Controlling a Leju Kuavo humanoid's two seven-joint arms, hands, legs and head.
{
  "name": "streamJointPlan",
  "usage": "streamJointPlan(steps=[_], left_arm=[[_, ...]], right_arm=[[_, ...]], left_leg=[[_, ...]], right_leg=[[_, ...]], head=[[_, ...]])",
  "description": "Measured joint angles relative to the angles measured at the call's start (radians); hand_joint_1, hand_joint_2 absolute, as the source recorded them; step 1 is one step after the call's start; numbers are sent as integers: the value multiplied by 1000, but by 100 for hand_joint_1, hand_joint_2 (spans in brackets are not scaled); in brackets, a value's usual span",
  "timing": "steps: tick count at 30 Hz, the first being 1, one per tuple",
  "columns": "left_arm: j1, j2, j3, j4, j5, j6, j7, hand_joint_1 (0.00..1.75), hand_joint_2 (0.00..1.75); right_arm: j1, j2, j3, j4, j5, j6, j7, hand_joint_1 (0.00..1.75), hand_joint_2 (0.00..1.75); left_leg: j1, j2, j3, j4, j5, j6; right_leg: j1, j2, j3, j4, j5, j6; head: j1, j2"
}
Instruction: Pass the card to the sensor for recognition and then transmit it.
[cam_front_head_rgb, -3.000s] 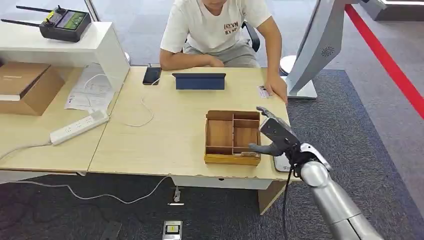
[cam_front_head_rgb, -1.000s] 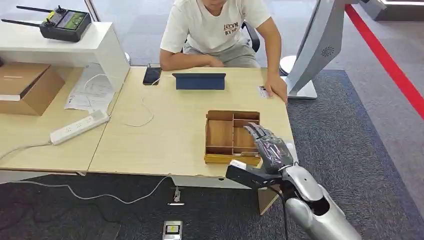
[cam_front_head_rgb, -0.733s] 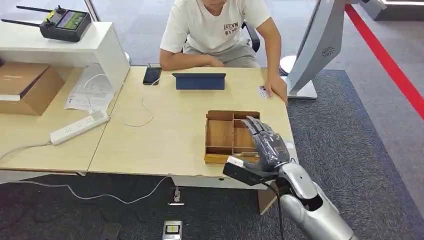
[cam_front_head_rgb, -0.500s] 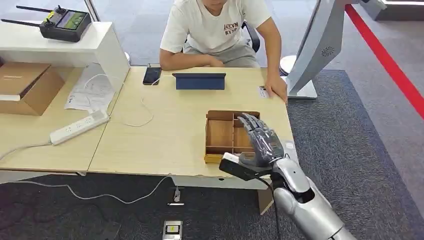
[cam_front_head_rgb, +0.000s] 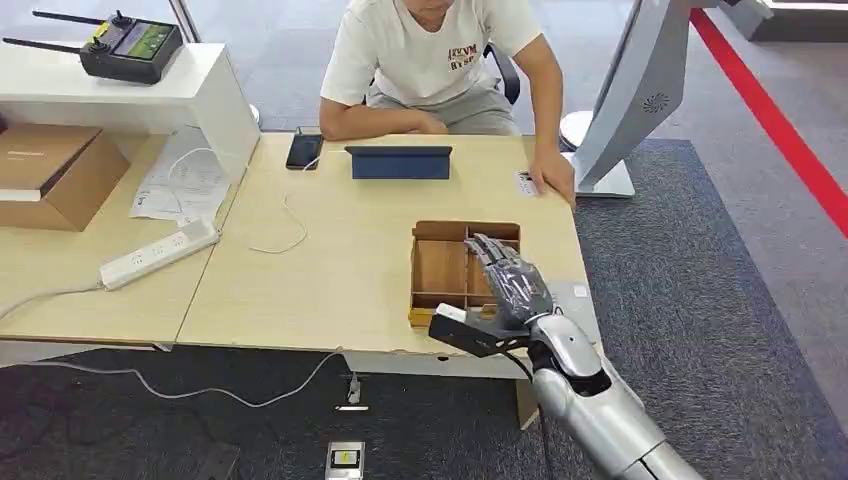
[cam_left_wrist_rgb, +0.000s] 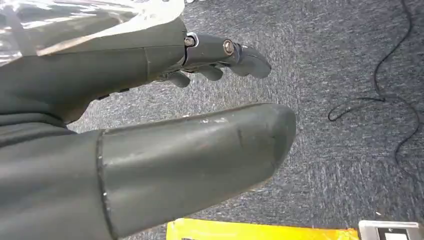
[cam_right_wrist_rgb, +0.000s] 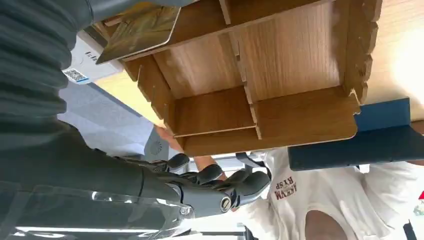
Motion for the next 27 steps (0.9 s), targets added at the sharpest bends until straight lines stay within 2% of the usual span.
streamJointPlan(steps=[5,13,27], left_arm=[[1,0,0,0,-2,1,-2,0,0],[3,1,0,0,-3,5,-7,0,0],[4,1,0,0,-3,-1,-10,0,0]], right_arm=[[-18,-1,-2,28,-26,3,-15,0,175],[1,-64,-18,9,-66,68,-6,0,175],[32,-101,-19,-41,-80,89,5,0,175]], left_leg=[[0,0,0,0,0,0],[0,0,0,0,0,0],[0,1,0,0,0,0]], right_leg=[[0,0,0,0,0,0],[0,0,0,-1,0,0],[0,0,0,-1,0,0]], head=[[0,0],[0,0],[0,0]])
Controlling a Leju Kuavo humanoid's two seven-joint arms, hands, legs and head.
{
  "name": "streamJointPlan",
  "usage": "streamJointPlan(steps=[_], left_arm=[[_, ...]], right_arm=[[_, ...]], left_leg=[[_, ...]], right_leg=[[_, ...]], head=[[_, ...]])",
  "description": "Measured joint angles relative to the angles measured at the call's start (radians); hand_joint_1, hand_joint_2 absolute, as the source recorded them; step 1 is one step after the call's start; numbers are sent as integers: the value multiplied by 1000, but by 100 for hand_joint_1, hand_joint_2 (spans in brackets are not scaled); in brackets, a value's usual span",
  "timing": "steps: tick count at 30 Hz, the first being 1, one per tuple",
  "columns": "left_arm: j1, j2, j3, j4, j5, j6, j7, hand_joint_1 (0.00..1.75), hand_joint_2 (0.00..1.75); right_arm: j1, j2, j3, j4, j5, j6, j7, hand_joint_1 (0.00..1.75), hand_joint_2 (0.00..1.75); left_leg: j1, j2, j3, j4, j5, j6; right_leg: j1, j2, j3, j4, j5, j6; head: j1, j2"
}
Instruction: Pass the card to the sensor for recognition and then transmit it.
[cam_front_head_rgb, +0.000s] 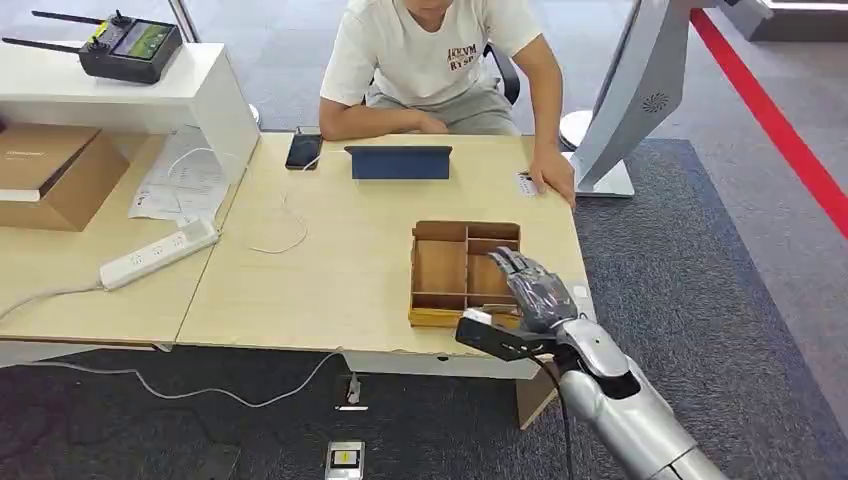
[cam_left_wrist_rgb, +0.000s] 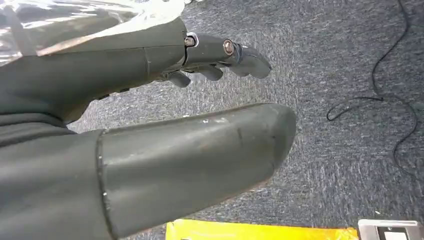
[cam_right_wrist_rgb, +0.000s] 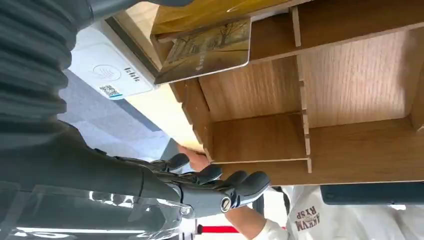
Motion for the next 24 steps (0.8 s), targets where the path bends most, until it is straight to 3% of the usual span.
streamJointPlan(steps=[24], left_arm=[[-4,-1,0,0,-9,0,6,0,0]], right_arm=[[0,13,4,-5,17,15,-20,0,175]], left_leg=[[0,0,0,0,0,0]], right_leg=[[0,0,0,0,0,0]], head=[[0,0]])
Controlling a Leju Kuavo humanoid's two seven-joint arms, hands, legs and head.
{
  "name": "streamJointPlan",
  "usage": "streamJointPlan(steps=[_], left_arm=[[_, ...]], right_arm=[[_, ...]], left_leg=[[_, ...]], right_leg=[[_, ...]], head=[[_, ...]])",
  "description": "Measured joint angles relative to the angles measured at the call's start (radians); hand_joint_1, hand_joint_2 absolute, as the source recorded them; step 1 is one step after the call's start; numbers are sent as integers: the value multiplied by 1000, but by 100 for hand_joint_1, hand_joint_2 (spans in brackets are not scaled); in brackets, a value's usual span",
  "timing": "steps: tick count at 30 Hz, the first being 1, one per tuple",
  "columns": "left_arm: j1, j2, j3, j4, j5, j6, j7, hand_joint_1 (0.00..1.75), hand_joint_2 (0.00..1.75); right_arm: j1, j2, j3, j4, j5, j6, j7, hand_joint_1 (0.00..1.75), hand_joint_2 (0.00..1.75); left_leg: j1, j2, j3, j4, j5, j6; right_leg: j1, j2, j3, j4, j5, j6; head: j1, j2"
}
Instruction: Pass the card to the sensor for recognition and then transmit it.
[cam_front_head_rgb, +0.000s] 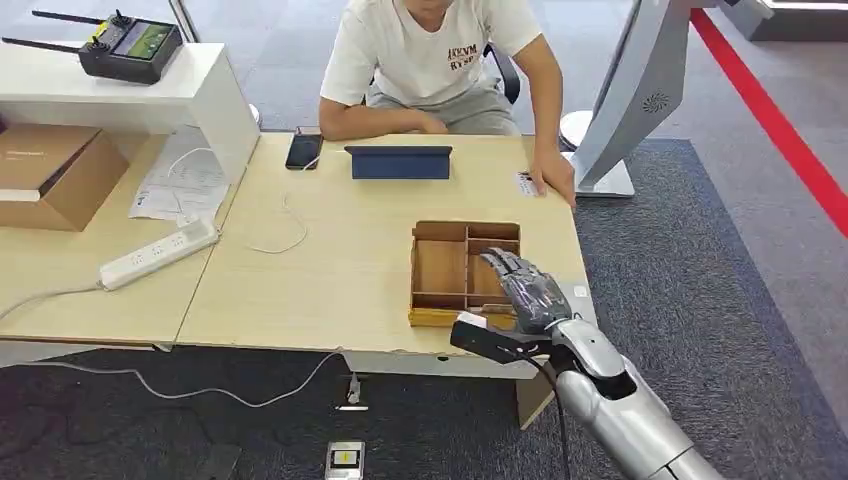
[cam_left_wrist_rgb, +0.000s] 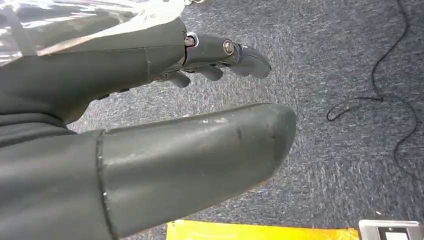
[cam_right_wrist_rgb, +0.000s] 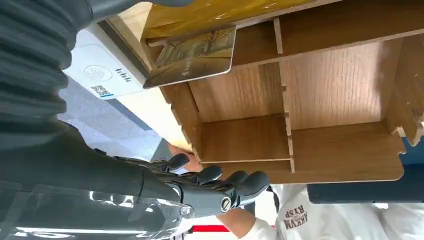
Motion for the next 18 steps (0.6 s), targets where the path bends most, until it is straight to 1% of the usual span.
streamJointPlan(steps=[9,10,11,12,13,14,18], left_arm=[[0,0,0,0,3,0,-3,0,0],[0,0,0,0,3,0,-3,0,0],[0,0,0,0,3,0,-3,0,0],[0,0,0,0,3,0,-3,0,0],[0,0,0,0,3,0,-3,0,0],[0,0,0,0,3,0,-3,0,0],[0,0,0,0,2,-2,-3,0,0]], right_arm=[[0,1,0,9,1,5,-1,0,175],[0,1,0,10,1,6,-1,9,175],[0,1,0,10,0,7,-1,9,175],[0,1,1,10,1,7,-1,155,175],[0,1,1,11,0,8,-2,169,175],[0,0,1,12,1,8,-2,175,175],[0,0,1,18,-7,15,-2,175,175]], left_leg=[[0,0,0,0,0,0],[0,0,0,0,0,0],[0,0,0,0,0,0],[0,0,0,0,0,0],[0,0,0,0,0,0],[0,0,0,0,0,0],[0,0,0,0,0,0]], right_leg=[[0,0,0,0,0,0],[0,0,0,0,0,0],[0,0,0,0,0,0],[0,0,0,0,0,0],[0,0,0,0,0,0],[0,0,0,0,0,0],[0,0,0,0,0,0]], head=[[0,0],[0,0],[0,0],[0,0],[0,0],[0,0],[0,0]])
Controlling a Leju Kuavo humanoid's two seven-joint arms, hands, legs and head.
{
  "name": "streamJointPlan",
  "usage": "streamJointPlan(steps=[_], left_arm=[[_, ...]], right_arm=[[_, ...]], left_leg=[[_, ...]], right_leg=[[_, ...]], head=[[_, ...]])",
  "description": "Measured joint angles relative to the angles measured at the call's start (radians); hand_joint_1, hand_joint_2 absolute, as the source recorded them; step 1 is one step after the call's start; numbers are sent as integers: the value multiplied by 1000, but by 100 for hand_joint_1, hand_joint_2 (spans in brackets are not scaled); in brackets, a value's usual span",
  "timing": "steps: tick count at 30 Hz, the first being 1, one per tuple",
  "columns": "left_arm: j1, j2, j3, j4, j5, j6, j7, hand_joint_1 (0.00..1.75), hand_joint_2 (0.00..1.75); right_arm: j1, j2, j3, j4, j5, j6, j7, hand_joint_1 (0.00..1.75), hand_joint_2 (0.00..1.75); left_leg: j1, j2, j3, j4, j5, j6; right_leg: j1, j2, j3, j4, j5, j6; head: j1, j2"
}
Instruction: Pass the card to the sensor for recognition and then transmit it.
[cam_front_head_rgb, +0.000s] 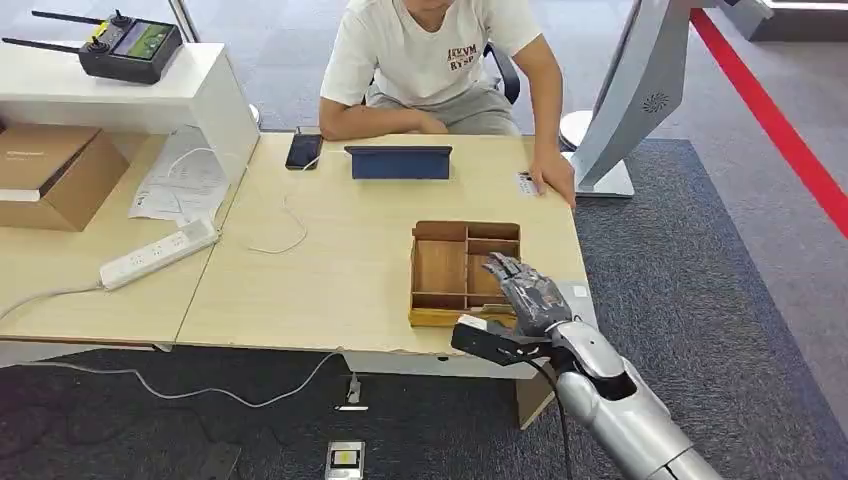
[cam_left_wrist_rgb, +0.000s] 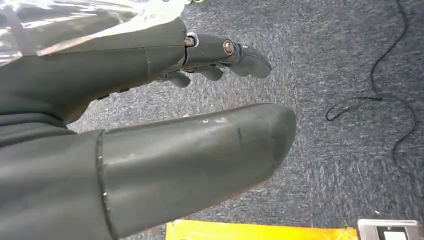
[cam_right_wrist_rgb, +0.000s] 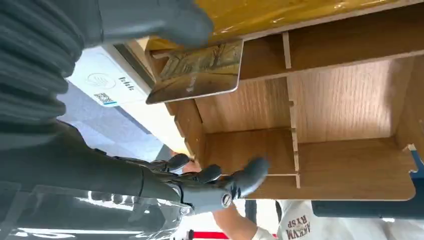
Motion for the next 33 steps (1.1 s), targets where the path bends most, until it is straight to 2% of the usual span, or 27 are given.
streamJointPlan(steps=[26,33], left_arm=[[-5,0,-2,0,0,8,-13,0,0],[-5,0,-2,0,7,9,-21,0,0]], right_arm=[[12,-14,7,-26,-31,29,26,175,175],[15,-16,5,-49,-50,4,30,175,175]], left_leg=[[0,0,0,0,0,0],[0,0,0,0,0,0]], right_leg=[[0,0,0,0,0,0],[0,0,0,0,0,0]], head=[[0,0],[0,0]])
